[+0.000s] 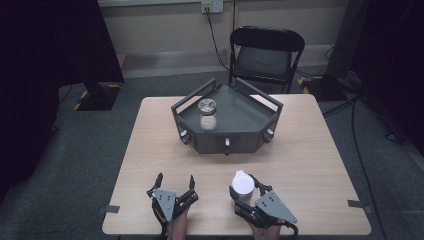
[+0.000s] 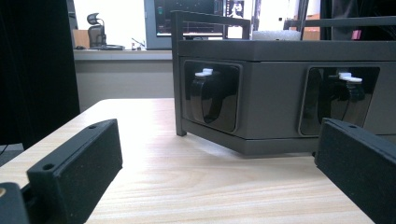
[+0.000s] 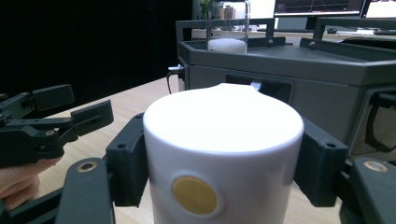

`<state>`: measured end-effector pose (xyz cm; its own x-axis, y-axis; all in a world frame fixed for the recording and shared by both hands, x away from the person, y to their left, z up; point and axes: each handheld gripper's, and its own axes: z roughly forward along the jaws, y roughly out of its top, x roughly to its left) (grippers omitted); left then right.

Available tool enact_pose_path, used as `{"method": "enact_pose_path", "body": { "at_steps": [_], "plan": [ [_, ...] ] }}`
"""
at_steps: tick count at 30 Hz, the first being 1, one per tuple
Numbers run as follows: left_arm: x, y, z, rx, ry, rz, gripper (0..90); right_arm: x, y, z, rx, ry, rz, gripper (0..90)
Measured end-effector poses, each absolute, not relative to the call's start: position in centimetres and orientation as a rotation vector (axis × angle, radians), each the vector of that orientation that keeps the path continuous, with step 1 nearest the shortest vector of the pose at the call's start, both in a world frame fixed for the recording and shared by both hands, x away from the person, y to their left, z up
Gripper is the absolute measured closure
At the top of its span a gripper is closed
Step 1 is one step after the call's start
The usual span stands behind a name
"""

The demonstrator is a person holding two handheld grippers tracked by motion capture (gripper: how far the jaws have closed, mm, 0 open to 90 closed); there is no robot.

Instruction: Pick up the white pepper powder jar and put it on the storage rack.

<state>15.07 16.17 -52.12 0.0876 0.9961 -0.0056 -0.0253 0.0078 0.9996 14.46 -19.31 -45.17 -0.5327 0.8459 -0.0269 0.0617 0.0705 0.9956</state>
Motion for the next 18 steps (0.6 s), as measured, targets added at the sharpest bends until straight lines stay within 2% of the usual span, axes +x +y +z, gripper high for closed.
{"method": "enact_pose_path", "body": {
  "at_steps": [18],
  "plan": [
    [15.1, 16.2, -52.1, 1.226, 1.129, 1.152, 0.2, 17.3, -19.8, -42.1, 0.905, 1.712, 1.547, 30.4]
  ]
}}
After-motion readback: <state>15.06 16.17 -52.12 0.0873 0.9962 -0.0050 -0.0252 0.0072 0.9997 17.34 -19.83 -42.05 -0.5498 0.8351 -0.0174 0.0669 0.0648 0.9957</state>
